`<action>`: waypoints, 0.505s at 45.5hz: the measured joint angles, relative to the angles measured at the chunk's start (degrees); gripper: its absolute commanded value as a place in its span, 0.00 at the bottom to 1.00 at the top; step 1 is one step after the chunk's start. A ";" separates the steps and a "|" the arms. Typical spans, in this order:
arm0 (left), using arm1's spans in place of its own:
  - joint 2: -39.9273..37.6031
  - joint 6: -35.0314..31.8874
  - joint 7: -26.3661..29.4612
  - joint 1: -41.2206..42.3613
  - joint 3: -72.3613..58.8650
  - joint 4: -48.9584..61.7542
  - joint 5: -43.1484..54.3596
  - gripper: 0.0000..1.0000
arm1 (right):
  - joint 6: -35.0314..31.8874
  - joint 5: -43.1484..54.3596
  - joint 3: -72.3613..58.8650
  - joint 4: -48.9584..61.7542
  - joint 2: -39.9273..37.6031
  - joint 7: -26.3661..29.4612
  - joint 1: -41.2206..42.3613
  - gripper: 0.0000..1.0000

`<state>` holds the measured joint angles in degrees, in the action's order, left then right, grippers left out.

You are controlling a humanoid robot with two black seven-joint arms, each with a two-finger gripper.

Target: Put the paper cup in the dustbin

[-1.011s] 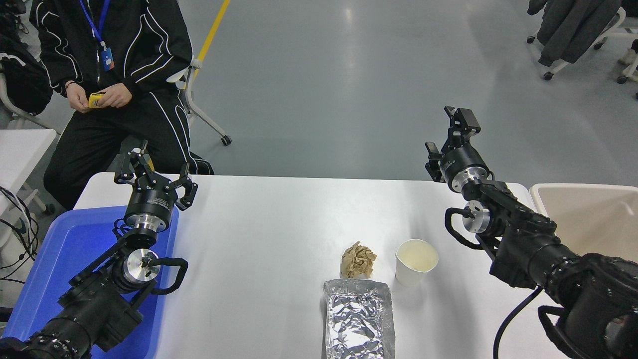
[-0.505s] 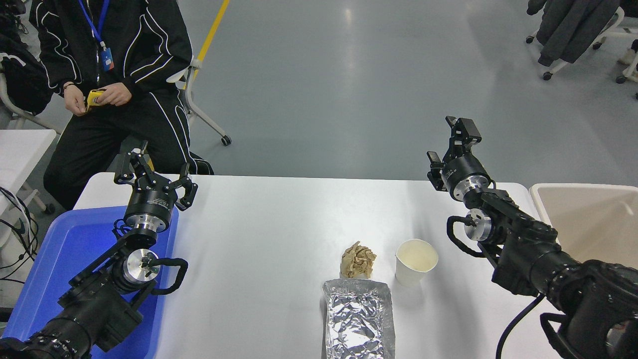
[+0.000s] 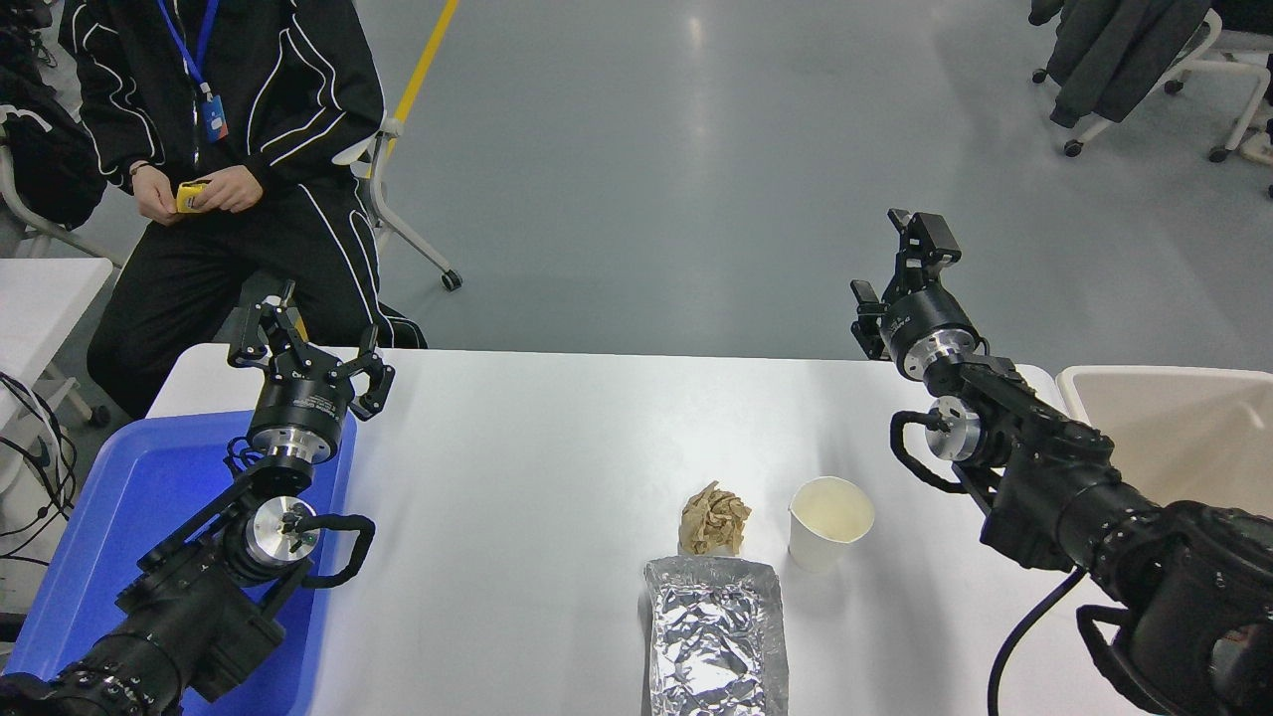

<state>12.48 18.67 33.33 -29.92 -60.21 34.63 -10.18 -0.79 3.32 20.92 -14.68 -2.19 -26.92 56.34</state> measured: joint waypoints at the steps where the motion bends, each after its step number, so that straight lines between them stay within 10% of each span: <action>1: 0.00 0.00 0.00 0.00 0.00 0.00 0.00 1.00 | 0.00 -0.01 -0.62 0.01 -0.01 0.00 0.21 1.00; 23: 0.00 -0.01 -0.03 -0.04 0.01 0.00 -0.02 1.00 | -1.30 1.00 -20.20 -0.22 -5.08 0.20 5.25 1.00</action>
<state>12.48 18.66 33.30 -29.95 -60.20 34.63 -10.20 -2.10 4.32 0.73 -14.89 -7.27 -26.72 61.60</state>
